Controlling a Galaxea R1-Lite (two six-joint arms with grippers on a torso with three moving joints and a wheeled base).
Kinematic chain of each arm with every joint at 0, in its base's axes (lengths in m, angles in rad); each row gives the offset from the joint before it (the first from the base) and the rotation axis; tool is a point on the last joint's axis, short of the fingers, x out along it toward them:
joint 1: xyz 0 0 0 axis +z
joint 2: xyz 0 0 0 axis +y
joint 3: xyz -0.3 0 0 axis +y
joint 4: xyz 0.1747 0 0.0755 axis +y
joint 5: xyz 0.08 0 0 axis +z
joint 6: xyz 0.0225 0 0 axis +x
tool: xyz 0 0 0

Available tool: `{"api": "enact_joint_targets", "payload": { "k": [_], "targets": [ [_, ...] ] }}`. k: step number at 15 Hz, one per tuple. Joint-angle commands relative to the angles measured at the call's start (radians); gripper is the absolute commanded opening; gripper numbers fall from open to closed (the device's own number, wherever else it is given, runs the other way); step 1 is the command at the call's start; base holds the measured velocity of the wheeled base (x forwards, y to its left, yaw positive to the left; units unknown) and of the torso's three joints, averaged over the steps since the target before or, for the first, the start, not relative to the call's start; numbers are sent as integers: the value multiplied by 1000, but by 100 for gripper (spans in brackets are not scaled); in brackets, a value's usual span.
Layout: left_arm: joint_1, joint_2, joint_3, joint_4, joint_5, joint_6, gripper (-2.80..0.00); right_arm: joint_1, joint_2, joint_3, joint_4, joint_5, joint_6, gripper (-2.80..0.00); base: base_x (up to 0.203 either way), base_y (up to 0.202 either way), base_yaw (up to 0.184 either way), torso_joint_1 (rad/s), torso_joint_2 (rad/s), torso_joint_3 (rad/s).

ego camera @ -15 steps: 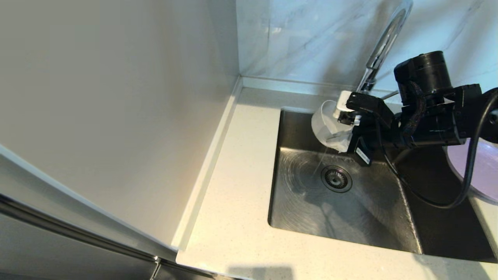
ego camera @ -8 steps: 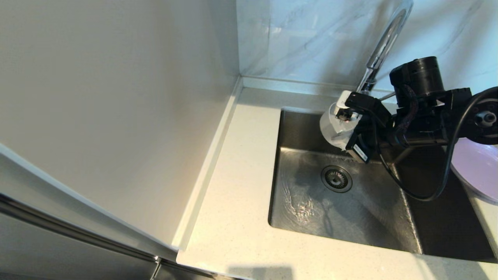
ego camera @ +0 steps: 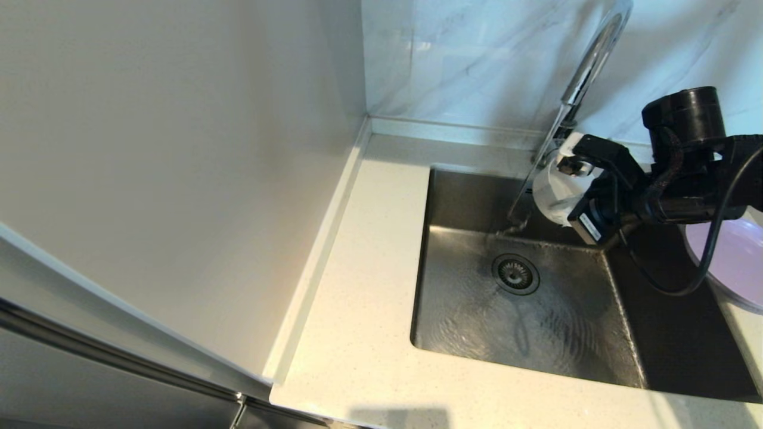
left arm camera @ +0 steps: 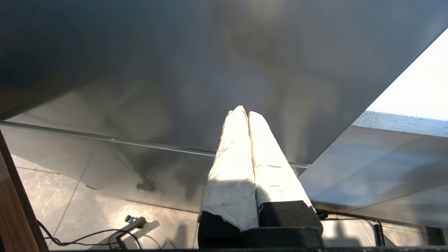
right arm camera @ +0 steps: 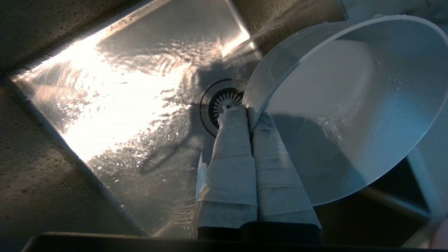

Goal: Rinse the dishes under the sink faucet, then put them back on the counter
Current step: Rinse the bowl

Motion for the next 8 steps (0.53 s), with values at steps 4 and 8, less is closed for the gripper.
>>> {"api": "enact_joint_targets", "payload": {
  "k": [4,8],
  "targets": [
    [0,0,0,0,0,0,-280,-83,-135,116,3,167,304,-280,0,0,0,0,0,0],
    [0,0,0,0,0,0,-280,-93,-188,138,-12,327,717,-280,0,0,0,0,0,0]
  ]
}}
